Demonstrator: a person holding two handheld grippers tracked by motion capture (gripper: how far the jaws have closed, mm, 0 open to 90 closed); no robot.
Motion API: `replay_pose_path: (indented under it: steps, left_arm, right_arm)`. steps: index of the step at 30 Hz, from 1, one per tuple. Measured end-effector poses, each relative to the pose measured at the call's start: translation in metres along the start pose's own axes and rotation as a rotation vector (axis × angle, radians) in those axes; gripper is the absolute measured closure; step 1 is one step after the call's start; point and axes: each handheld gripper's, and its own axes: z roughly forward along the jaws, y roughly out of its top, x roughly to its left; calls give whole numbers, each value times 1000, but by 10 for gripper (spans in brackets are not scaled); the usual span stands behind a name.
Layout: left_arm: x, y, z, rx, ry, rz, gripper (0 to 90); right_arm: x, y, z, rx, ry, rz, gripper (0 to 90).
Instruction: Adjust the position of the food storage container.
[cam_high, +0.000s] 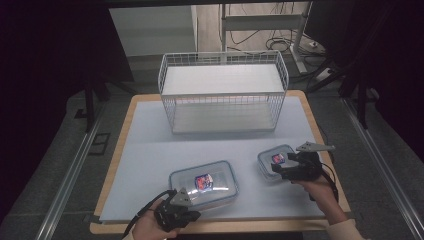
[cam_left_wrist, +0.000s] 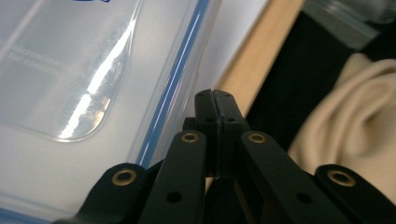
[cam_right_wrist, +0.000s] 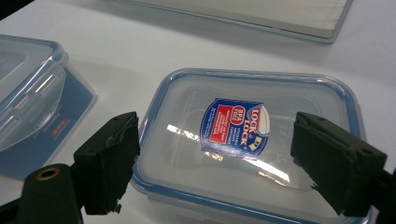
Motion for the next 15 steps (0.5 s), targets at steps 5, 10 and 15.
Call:
replay_pose_path:
  steps: [5,10,15]
  left_arm:
    - [16,0,3,-15,-12,-42,900]
    - [26,3,5,-24,-3,-48,900]
    - [36,4,3,-32,-8,-62,900]
  right_arm:
    - [0,0,1,-1,-1,-1,158]
    - [0,0,1,-2,-1,-2,158]
    - [0,0,1,-3,-3,-3,158]
